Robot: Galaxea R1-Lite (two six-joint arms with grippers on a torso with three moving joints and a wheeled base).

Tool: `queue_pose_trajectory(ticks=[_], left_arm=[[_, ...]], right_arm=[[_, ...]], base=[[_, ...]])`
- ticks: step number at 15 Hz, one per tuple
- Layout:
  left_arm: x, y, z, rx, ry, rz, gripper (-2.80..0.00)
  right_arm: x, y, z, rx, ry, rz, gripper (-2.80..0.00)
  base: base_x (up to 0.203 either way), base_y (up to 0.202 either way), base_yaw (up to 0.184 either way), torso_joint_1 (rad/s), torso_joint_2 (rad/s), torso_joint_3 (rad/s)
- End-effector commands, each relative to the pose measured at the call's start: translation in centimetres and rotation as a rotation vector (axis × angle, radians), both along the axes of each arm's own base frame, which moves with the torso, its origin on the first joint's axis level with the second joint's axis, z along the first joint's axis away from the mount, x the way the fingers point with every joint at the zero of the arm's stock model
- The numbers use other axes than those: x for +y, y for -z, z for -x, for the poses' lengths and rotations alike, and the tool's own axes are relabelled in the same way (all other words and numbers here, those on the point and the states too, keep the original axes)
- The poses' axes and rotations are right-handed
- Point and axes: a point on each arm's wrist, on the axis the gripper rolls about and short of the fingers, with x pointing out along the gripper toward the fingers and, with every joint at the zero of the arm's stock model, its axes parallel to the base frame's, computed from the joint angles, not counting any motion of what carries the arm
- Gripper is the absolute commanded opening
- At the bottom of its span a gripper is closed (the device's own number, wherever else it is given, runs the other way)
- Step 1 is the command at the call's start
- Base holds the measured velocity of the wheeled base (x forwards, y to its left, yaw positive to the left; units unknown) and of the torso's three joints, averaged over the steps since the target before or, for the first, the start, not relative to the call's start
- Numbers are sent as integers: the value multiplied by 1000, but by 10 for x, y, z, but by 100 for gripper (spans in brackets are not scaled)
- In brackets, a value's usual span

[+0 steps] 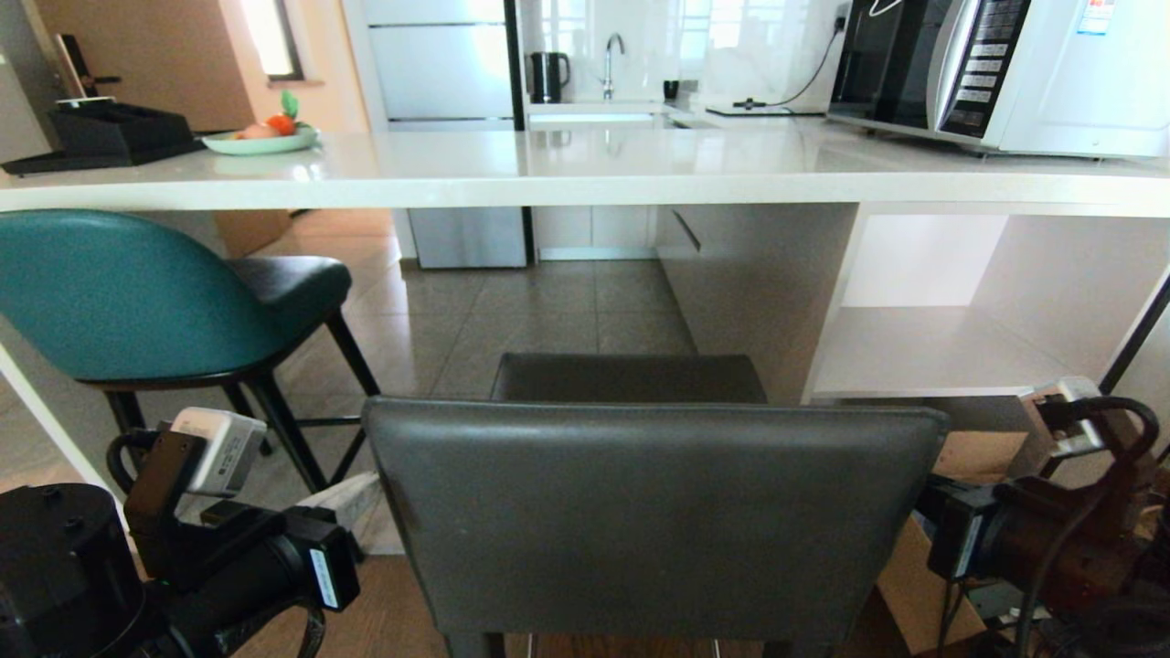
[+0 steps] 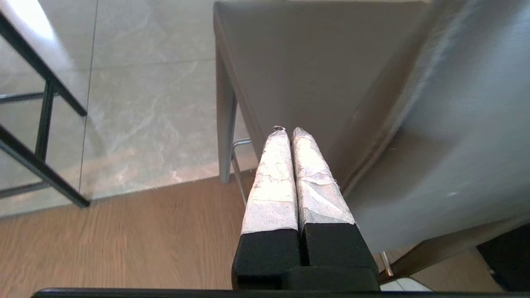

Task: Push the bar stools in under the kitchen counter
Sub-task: Push the gray chair back under the dining table

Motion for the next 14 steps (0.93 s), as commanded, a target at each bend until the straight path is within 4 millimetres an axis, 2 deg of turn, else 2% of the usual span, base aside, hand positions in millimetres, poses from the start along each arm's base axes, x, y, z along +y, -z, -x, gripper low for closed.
queue_pose_trajectory(ticks=[1,6,9,11,14], left_arm=[[0,5,-1,23,-3,-6,-280],[-10,14,-20,60,-13,-17,-280],[-18,31,-38,74,-28,-31,-280],[-23,33,-49,5,-36,0,-280],[-25,37,-53,3,-37,-9,-280]], right_arm=[[8,11,-13,48,-13,22,-280],[14,19,-23,60,-18,27,-280],[17,20,-30,42,-17,18,-280],[17,20,-30,43,-17,11,-280],[20,18,-35,30,-31,0,-280]], base=[[0,0,0,0,0,0],[0,0,0,0,0,0],[0,0,0,0,0,0],[0,0,0,0,0,0],[0,0,0,0,0,0]])
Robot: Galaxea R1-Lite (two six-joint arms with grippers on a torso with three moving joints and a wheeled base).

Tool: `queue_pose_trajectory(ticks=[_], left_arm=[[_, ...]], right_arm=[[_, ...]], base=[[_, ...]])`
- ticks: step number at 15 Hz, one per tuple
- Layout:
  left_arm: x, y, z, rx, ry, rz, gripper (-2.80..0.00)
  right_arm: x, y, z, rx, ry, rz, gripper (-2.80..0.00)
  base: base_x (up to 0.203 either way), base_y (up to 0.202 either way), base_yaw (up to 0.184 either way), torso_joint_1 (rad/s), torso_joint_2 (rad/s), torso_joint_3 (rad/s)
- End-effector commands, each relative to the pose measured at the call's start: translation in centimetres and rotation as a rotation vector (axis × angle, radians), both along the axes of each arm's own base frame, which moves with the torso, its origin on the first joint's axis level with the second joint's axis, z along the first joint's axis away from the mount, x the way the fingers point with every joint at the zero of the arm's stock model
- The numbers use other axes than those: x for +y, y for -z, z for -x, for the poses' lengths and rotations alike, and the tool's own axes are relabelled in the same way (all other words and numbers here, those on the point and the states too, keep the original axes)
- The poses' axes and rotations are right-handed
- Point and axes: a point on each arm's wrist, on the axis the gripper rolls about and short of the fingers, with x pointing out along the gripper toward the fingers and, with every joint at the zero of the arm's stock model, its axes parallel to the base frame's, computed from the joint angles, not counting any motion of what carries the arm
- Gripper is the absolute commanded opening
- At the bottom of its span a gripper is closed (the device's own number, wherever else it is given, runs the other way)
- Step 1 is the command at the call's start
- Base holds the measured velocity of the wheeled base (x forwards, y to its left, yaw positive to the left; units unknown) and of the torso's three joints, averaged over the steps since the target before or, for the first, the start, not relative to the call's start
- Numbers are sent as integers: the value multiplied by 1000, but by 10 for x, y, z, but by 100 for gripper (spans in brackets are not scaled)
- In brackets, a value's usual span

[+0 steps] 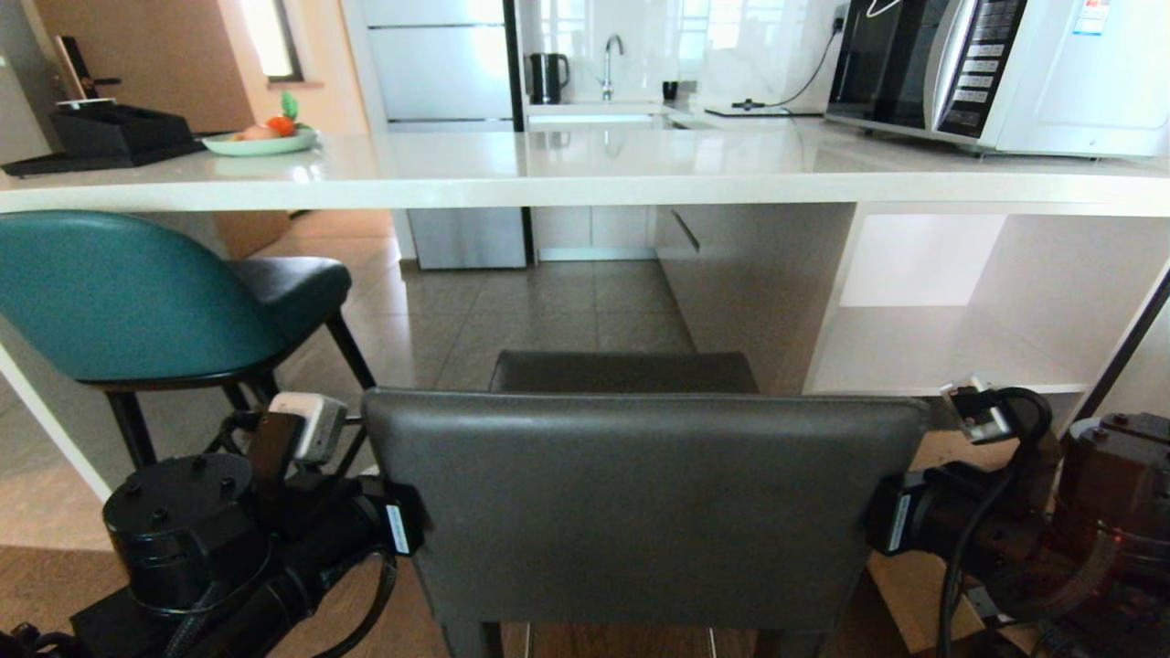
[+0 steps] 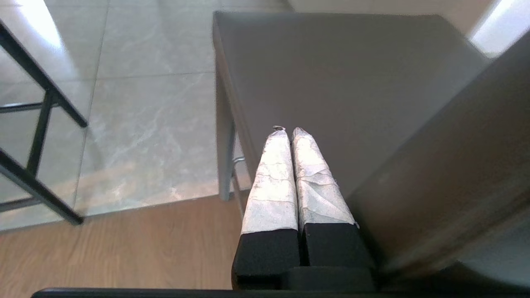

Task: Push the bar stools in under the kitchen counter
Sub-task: Push the gray chair back under the dining table

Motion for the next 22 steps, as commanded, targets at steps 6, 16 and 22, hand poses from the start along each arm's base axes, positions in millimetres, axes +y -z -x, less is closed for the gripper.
queue_pose_trajectory(ticks=[6,16,22], left_arm=[[-12,18,-3,61,36,-32,-280],[-13,22,-62,16,-65,-43,-280],[-13,21,-63,10,-68,-40,-280]], right_arm=[[20,5,-39,-25,-22,-12,-280],[20,18,-25,-28,-41,-17,-280],[27,17,-48,-51,-28,-28,-280]], base=[[0,0,0,0,0,0],[0,0,0,0,0,0],[0,0,0,0,0,0]])
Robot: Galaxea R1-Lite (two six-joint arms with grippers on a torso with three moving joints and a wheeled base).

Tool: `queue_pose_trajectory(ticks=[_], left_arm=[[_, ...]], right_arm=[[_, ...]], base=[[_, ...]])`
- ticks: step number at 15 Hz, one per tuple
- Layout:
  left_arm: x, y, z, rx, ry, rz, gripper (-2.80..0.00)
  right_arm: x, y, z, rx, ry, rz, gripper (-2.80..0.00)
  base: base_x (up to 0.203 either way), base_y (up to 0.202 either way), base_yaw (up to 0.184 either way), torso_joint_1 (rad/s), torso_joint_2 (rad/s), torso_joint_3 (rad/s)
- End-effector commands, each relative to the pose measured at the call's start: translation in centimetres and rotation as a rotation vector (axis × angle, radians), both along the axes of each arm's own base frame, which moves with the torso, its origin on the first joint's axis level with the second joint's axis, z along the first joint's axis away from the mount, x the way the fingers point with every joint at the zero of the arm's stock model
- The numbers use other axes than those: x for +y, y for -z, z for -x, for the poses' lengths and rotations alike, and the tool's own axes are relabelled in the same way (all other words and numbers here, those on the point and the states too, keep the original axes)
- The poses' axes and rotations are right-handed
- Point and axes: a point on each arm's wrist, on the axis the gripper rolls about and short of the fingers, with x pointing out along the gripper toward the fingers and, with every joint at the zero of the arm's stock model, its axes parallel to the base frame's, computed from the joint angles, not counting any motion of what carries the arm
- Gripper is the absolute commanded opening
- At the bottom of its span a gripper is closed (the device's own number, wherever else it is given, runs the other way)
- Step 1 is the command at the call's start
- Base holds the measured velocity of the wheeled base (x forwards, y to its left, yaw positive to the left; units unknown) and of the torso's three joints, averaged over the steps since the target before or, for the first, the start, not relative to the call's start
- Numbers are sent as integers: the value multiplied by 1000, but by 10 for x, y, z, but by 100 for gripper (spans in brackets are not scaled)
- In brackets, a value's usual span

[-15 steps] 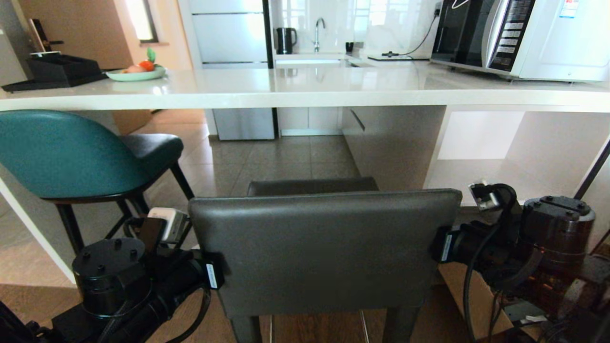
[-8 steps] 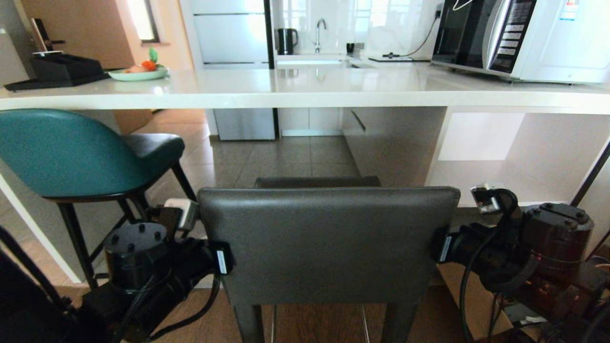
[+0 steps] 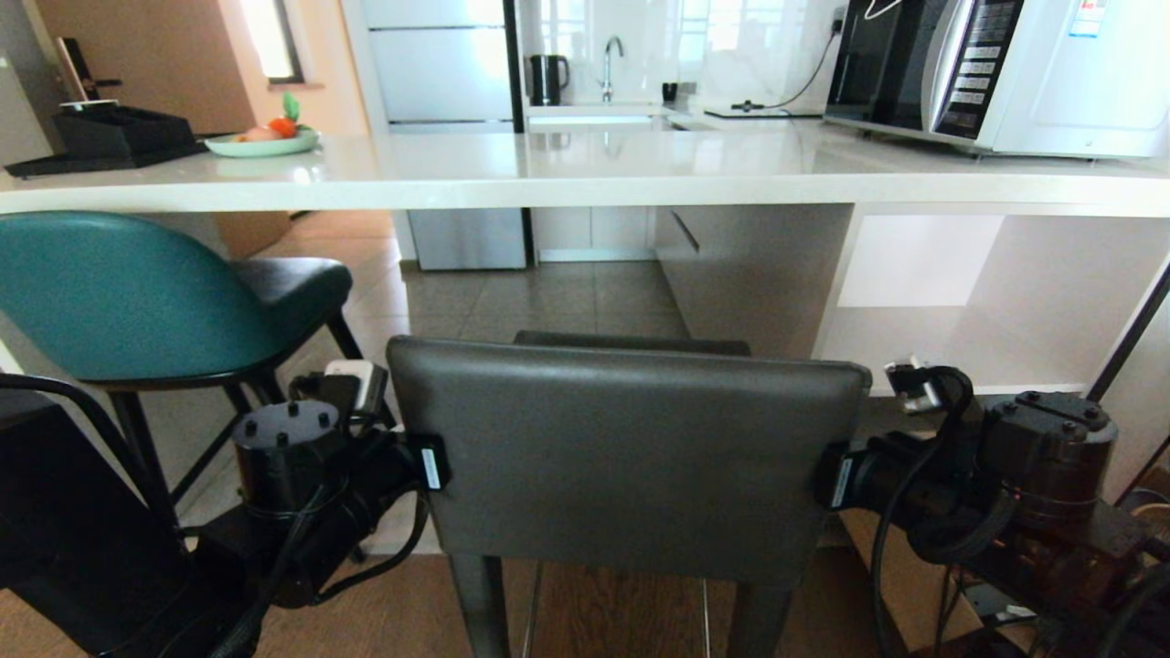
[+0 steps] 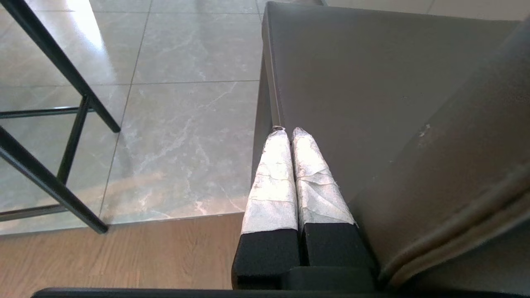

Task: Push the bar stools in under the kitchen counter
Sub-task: Push the gray chair back under the dining table

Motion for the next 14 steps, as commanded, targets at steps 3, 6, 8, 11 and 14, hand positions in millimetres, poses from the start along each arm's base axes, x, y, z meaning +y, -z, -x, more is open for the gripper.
queue_pose_trajectory(ticks=[3,6,8,11,14], left_arm=[[1,-4,5,-11,8,2,-280],[3,-3,8,-9,10,-26,-280],[3,-6,10,-18,12,-23,-280],[3,-8,10,-30,15,-37,-280],[3,-7,10,-28,15,-40,-280]], right_arm=[[4,2,-10,-8,5,-5,-280],[5,3,-19,-14,11,-2,-280],[4,3,-18,-16,9,-2,-280],[5,-1,-22,-31,13,-9,-280],[5,0,-21,-27,13,-7,-280]], base=[[0,0,0,0,0,0],[0,0,0,0,0,0],[0,0,0,0,0,0],[0,0,0,0,0,0],[0,0,0,0,0,0]])
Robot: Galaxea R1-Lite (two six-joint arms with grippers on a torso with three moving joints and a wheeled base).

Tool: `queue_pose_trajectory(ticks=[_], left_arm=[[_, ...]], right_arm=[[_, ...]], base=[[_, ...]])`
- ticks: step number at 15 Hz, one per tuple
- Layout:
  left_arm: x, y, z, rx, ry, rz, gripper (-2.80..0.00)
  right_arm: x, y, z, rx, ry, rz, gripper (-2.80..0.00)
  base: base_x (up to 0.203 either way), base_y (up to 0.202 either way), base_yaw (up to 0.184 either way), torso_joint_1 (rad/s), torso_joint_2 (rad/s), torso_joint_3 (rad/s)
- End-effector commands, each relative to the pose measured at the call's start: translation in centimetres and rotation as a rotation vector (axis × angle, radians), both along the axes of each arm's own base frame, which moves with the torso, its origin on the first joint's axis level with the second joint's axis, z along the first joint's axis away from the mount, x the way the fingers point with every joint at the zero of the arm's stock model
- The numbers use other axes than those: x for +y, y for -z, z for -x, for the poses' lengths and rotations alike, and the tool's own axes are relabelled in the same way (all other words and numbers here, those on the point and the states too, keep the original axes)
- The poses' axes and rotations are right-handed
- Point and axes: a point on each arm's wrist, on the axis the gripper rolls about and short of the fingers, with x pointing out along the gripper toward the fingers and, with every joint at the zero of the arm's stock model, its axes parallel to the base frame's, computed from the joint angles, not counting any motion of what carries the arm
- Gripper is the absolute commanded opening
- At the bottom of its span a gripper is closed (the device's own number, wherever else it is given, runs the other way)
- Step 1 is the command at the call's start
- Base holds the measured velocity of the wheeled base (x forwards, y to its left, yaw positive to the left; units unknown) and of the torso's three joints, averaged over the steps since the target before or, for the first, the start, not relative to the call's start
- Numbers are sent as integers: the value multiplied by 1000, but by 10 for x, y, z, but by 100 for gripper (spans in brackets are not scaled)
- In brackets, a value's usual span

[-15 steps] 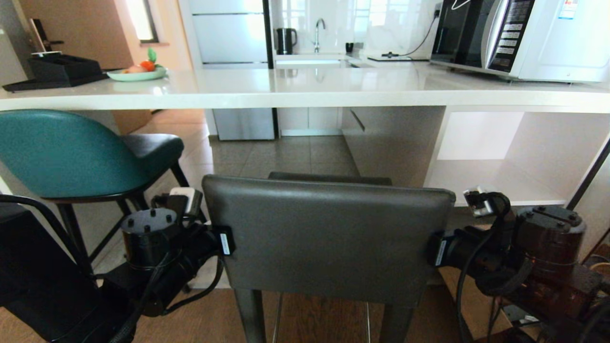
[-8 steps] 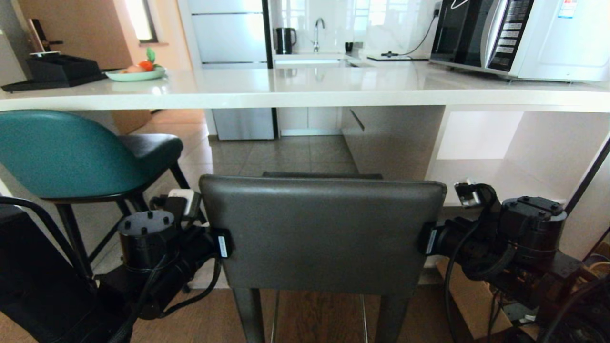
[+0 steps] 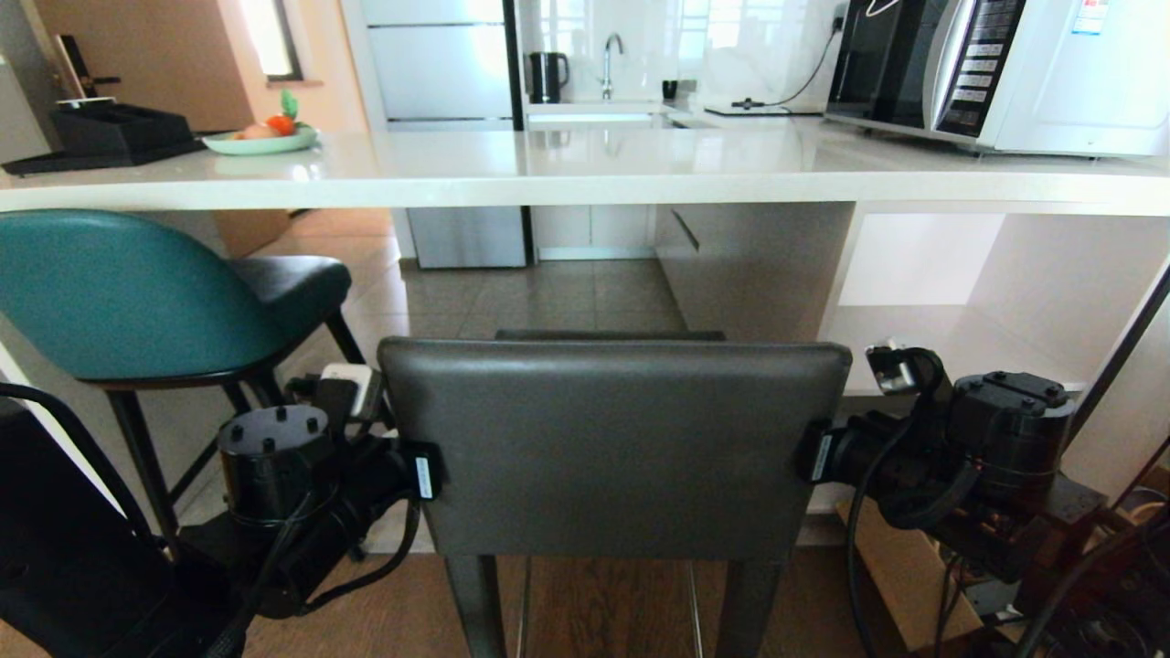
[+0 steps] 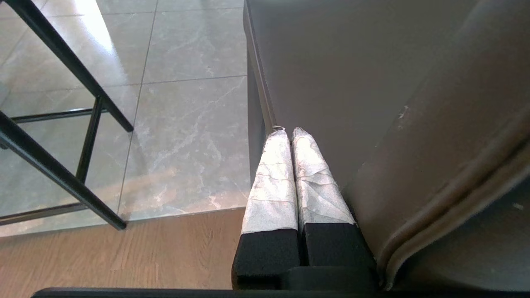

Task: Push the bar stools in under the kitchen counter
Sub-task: Push the gray chair back under the dining table

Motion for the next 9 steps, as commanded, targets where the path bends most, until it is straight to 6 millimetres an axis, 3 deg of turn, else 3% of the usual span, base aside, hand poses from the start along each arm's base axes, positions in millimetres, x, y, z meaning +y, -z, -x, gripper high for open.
queue_pose_trajectory(ticks=[1,5,9], left_arm=[[0,-2,0,-14,-3,8,-280],[1,2,3,5,-2,0,-280],[1,2,2,4,-2,0,-280]], right_arm=[[0,0,0,-2,1,-2,-280],[1,1,-1,0,1,-1,-280],[1,2,-2,2,1,0,-280]], base=[[0,0,0,0,0,0],[22,0,0,-1,1,1],[186,0,1,1,-1,1]])
